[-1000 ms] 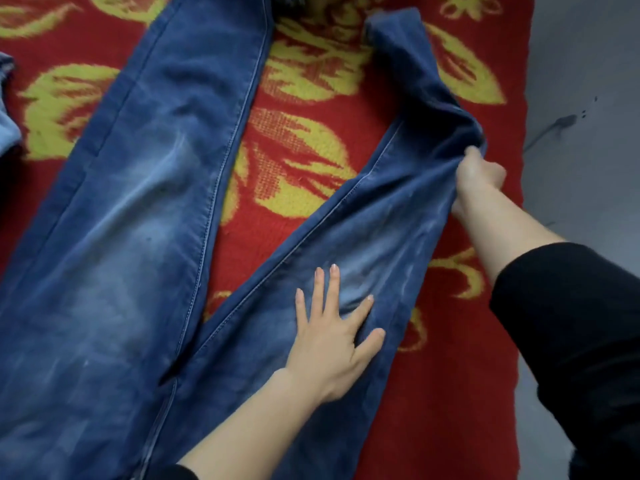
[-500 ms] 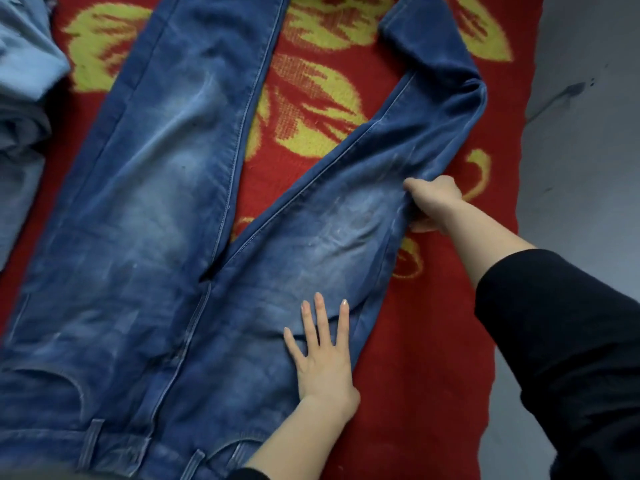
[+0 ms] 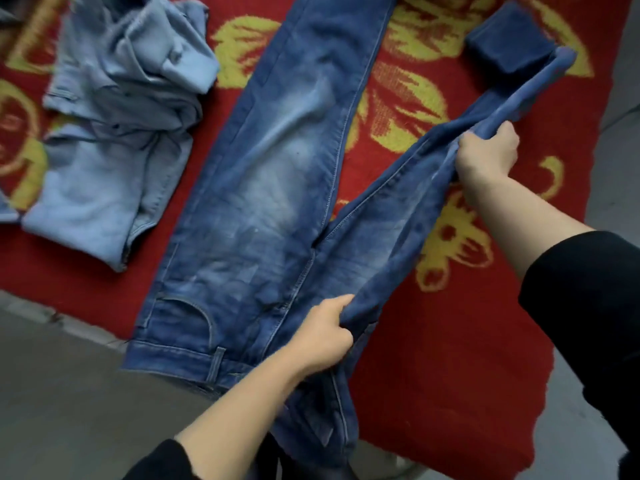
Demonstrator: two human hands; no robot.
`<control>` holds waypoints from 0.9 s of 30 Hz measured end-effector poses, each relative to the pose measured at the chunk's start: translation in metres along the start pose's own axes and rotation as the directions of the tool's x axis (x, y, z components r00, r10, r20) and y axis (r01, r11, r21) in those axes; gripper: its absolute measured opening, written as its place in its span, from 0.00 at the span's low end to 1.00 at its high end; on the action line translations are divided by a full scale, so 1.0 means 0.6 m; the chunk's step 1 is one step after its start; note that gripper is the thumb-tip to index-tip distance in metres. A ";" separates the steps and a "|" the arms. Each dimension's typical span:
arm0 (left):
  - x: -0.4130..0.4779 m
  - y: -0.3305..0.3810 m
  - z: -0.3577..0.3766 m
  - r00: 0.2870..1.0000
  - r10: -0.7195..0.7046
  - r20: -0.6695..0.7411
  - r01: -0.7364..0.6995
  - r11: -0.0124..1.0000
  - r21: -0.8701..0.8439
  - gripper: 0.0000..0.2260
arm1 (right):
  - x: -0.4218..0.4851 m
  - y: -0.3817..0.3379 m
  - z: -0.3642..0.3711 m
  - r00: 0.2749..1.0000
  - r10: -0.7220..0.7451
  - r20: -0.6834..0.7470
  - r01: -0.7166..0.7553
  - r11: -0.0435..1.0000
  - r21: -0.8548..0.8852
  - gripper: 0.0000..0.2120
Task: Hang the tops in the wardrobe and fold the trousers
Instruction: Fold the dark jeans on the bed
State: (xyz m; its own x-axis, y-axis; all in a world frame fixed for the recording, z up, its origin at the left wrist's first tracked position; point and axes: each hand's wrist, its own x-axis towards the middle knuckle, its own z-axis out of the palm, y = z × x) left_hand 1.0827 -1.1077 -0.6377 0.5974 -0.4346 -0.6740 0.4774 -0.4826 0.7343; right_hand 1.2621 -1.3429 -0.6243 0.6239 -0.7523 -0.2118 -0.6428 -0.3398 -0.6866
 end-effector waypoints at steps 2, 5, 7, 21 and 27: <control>-0.027 0.002 -0.078 1.000 -0.016 0.015 0.019 0.972 -0.234 0.20 | -0.018 -0.061 0.032 0.998 -0.057 -0.012 0.057 0.995 0.084 0.09; -0.061 -0.013 -0.204 0.992 -0.094 -0.085 0.053 0.919 -0.390 0.18 | -0.065 -0.163 0.098 0.981 -0.175 0.081 0.150 0.957 0.247 0.05; -0.069 -0.049 -0.282 0.962 -0.198 -0.190 0.098 0.895 -0.436 0.16 | -0.103 -0.214 0.150 0.931 -0.237 0.278 0.085 0.881 0.465 0.04; -0.060 -0.226 -0.389 0.662 -0.218 -0.717 0.386 0.919 0.078 0.13 | -0.248 -0.137 0.308 0.556 -0.132 0.821 0.569 0.781 -0.260 0.30; 0.016 -0.148 -0.380 0.761 0.117 -0.638 0.293 0.815 0.499 0.27 | -0.192 -0.148 0.301 0.796 -0.184 0.576 0.352 0.916 -0.194 0.19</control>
State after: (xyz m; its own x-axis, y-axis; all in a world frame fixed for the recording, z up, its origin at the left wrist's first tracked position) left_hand 1.1927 -0.8955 -0.6909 0.9216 0.0982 -0.3755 0.2429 -0.9005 0.3606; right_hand 1.3276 -1.1242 -0.6647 0.8711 -0.2114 -0.4433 -0.4554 -0.6856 -0.5680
